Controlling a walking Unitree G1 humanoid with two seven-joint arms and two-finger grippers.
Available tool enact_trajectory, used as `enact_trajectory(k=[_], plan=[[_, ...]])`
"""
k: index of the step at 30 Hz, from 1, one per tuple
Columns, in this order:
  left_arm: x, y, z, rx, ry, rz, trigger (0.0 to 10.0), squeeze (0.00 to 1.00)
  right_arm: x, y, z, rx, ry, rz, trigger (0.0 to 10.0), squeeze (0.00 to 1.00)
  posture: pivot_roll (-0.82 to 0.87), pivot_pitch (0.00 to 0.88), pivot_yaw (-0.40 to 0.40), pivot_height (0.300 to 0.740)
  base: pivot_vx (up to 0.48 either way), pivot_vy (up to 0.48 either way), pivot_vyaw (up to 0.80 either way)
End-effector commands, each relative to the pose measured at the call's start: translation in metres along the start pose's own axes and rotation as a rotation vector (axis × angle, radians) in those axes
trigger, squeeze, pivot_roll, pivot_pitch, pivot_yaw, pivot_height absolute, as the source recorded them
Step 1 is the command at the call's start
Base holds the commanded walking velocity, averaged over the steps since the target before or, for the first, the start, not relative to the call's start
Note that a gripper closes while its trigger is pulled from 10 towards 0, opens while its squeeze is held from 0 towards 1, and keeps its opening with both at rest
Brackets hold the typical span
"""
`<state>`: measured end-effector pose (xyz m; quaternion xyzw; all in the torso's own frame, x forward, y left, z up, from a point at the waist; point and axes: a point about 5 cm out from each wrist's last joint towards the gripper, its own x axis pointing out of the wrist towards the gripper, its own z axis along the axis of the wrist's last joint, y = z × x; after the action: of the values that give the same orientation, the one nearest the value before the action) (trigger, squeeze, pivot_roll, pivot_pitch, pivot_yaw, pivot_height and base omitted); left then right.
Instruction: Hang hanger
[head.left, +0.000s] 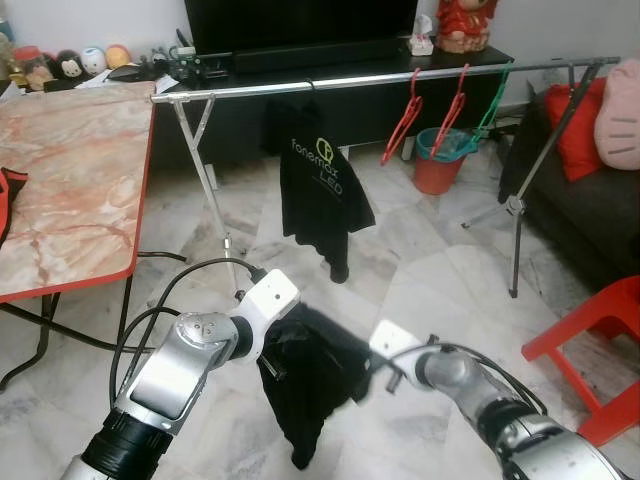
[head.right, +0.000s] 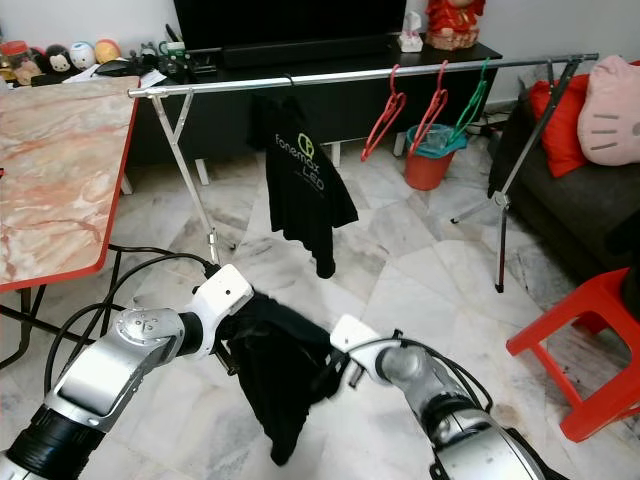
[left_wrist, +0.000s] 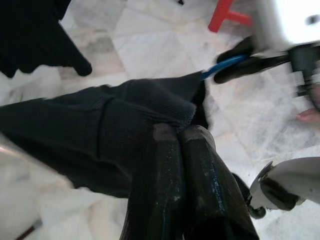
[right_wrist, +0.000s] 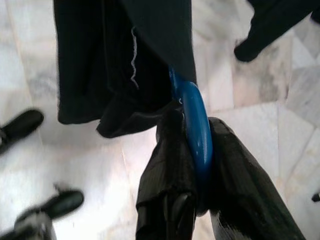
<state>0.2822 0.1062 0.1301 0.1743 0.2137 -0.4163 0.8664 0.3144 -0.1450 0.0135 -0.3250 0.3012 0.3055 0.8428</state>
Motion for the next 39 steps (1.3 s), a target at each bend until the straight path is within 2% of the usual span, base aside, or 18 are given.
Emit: enact_trajectory(k=[1, 4, 11, 13, 17, 18, 20, 23, 26, 27, 29, 37, 39], plan=[[0.002, -0.010, 0.005, 0.015, -0.013, -0.055, 10.0, 0.00, 0.002, -0.005, 0.018, 0.042, -0.053, -0.030, 0.0, 0.00, 0.06, 0.000, -0.011, 0.740, 0.000, 0.000, 0.00], [0.004, -0.019, 0.009, 0.034, -0.028, -0.098, 10.0, 0.00, 0.005, 0.000, 0.029, 0.038, -0.070, -0.015, 0.0, 0.00, 0.06, 0.000, -0.012, 0.740, 0.000, 0.000, 0.00], [0.004, -0.032, 0.007, 0.067, -0.025, -0.170, 10.0, 0.00, 0.006, -0.002, 0.037, 0.073, -0.094, -0.055, 0.0, 0.00, 0.07, 0.000, -0.010, 0.740, 0.000, 0.000, 0.00], [0.005, -0.027, 0.004, 0.075, -0.015, -0.119, 10.0, 0.00, 0.005, -0.008, 0.042, 0.127, -0.134, -0.071, 0.0, 0.00, 0.06, 0.000, -0.007, 0.740, 0.000, 0.000, 0.00], [0.005, -0.020, 0.002, 0.081, 0.003, -0.061, 10.0, 0.00, 0.004, -0.012, 0.047, 0.146, -0.166, -0.082, 0.0, 0.00, 0.06, 0.000, -0.007, 0.740, 0.000, 0.000, 0.00], [0.007, -0.011, -0.003, 0.082, 0.017, 0.018, 10.0, 0.00, 0.002, -0.016, 0.054, 0.166, -0.200, -0.087, 0.0, 0.00, 0.06, 0.000, -0.006, 0.740, 0.000, 0.000, 0.00], [0.009, -0.001, -0.012, 0.066, 0.041, 0.122, 10.0, 0.00, 0.001, -0.019, 0.061, 0.171, -0.225, -0.091, 0.0, 0.00, 0.06, 0.000, -0.006, 0.740, 0.000, 0.000, 0.00], [0.011, 0.009, -0.018, 0.034, 0.037, 0.221, 10.0, 0.00, 0.001, -0.021, 0.064, 0.156, -0.234, -0.089, 0.0, 0.00, 0.06, 0.000, -0.007, 0.740, 0.000, 0.000, 0.00], [0.010, 0.011, -0.019, 0.026, 0.014, 0.237, 10.0, 0.00, 0.000, -0.022, 0.066, 0.149, -0.240, -0.085, 0.0, 0.00, 0.06, 0.000, -0.011, 0.740, 0.000, 0.000, 0.00], [0.010, 0.012, -0.021, 0.011, 0.007, 0.234, 10.0, 0.96, 0.000, -0.023, 0.066, 0.147, -0.241, -0.086, 0.0, 0.00, 0.06, 0.000, -0.011, 0.740, 0.000, 0.000, 0.00], [0.011, 0.011, -0.025, -0.002, 0.008, 0.227, 10.0, 1.00, -0.001, -0.025, 0.067, 0.146, -0.239, -0.089, 0.0, 0.00, 0.05, 0.000, -0.011, 0.740, 0.000, 0.000, 0.00], [0.011, -0.007, -0.038, 0.006, 0.044, 0.067, 10.0, 1.00, -0.002, -0.028, 0.067, 0.135, -0.241, -0.086, 0.0, 0.00, 0.05, 0.000, -0.015, 0.740, 0.000, 0.000, 0.00], [0.011, -0.007, -0.039, 0.009, 0.040, 0.065, 10.0, 1.00, -0.002, -0.027, 0.067, 0.133, -0.243, -0.080, 0.0, 0.00, 0.05, 0.000, -0.015, 0.740, 0.000, 0.000, 0.00]])
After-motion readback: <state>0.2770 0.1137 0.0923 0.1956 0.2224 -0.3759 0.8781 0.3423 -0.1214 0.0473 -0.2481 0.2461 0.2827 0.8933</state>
